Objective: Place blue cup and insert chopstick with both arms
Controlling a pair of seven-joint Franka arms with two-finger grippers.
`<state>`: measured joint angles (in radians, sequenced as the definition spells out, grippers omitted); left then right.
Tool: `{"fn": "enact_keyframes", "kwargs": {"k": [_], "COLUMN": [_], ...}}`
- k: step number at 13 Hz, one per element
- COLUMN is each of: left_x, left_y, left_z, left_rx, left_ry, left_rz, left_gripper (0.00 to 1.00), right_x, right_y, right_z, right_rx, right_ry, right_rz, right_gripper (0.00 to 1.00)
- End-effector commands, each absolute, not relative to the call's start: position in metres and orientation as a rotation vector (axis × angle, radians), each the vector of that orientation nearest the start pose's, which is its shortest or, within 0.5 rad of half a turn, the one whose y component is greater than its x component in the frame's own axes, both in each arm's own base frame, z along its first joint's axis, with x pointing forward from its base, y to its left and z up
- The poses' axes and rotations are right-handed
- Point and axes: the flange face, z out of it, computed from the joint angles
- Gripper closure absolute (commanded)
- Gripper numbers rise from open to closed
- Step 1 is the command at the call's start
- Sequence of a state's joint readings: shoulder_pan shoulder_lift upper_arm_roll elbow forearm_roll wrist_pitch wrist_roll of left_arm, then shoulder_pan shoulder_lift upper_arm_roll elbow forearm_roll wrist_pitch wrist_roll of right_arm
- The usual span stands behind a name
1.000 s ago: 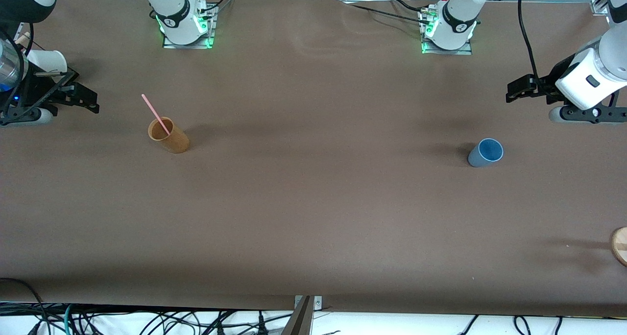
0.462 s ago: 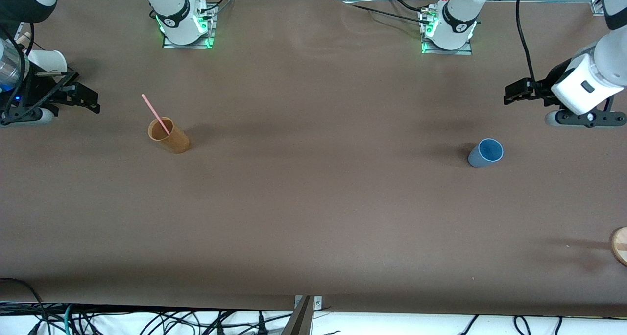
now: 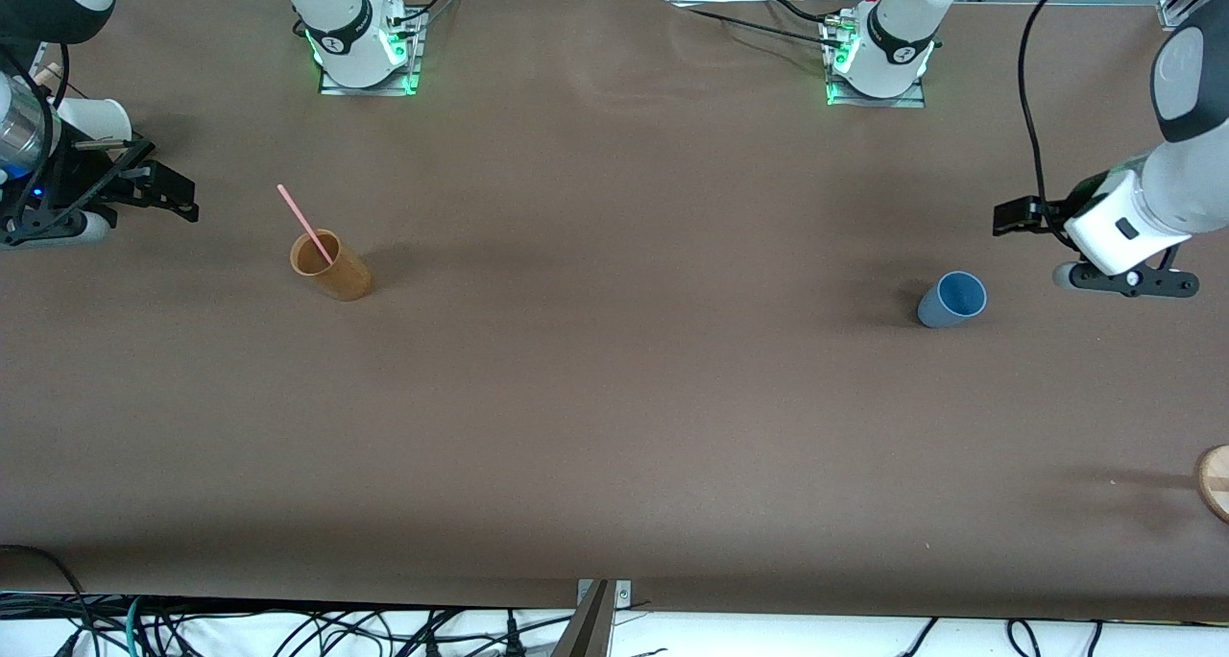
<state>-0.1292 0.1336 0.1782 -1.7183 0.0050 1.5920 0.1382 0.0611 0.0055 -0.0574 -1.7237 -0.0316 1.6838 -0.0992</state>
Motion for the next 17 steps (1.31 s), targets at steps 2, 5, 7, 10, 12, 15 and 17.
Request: {"fn": "enact_keyframes", "kwargs": {"k": [2,5,7,10,12,15,17], "left_x": [0.563,0.546,0.544,0.549,0.554,0.557,0.554], "left_y": [0.052,0.069,0.087,0.088,0.089,0.088,0.086], "left_z": [0.412,0.357,0.333,0.311,0.296,0.277,0.262], "left_rx": [-3.101,-3.108,-3.108,-3.107,-3.103,-3.096,-3.093], "left_ry": [0.167,0.124,0.072,0.067,0.065,0.072,0.077], "left_rz": [0.348,0.289,0.299,0.296,0.277,0.267,0.241], "left_gripper": [0.00,0.00,0.00,0.00,0.00,0.00,0.00], "right_x": [0.557,0.557,0.557,0.557,0.557,0.557,0.557], "right_y": [0.000,0.000,-0.001,0.000,0.000,0.000,0.000], "right_z": [0.562,0.561,0.561,0.561,0.561,0.561,0.561], "right_rx": [-3.155,-3.155,-3.154,-3.155,-3.154,-3.155,-3.154], "right_ry": [-0.162,-0.159,-0.156,-0.159,-0.159,-0.159,-0.159], "right_rz": [0.084,0.086,0.086,0.086,0.086,0.086,0.089], "right_gripper": [0.00,0.00,0.00,0.00,0.00,0.00,0.00]}}
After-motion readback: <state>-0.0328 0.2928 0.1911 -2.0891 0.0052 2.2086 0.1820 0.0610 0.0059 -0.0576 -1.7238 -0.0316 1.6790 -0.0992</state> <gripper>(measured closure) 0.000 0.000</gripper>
